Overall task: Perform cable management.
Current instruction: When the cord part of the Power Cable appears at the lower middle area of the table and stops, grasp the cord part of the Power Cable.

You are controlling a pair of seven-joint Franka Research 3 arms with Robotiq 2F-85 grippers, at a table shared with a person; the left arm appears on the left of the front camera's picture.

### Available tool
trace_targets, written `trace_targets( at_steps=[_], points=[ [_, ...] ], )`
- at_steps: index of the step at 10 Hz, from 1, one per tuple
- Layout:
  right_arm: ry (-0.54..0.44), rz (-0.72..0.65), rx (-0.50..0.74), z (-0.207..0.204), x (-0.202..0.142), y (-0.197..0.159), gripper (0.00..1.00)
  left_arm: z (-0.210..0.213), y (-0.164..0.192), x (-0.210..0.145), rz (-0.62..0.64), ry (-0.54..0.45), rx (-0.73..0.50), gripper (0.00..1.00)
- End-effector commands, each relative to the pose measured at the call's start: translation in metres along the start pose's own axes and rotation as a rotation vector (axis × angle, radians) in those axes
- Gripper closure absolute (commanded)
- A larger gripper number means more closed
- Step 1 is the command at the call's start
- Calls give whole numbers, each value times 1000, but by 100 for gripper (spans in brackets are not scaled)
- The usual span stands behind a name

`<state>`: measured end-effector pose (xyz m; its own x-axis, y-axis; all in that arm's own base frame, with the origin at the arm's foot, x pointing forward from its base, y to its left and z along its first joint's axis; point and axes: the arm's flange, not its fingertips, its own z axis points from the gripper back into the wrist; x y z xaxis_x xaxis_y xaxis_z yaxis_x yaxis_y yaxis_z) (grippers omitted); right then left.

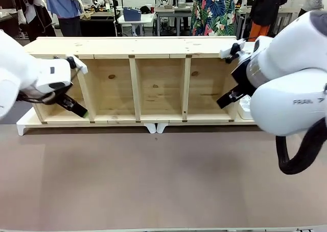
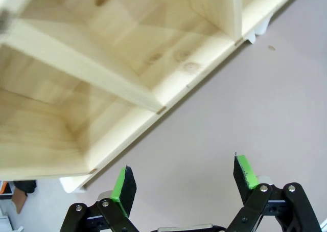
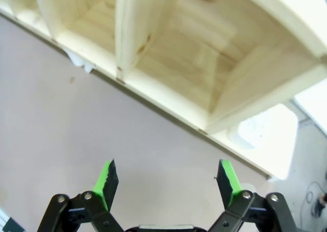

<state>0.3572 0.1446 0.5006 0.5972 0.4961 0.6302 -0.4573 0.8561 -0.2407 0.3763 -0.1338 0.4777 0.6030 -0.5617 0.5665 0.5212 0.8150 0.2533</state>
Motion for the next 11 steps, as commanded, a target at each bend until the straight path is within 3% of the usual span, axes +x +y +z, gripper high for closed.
trace_targets(
  at_steps=[1, 7, 11],
  points=[
    [-12, -55, -66, 47, -86, 13, 0, 55, -17, -92, 15, -26, 71, 0],
    [-90, -186, -171, 129, -141, 9, 0, 137, 5, -183, 173, -128, 186, 0],
    [-42, -240, -144, 129, -147, 8, 0, 132, 13, -197, 190, -142, 95, 0]
  ],
)
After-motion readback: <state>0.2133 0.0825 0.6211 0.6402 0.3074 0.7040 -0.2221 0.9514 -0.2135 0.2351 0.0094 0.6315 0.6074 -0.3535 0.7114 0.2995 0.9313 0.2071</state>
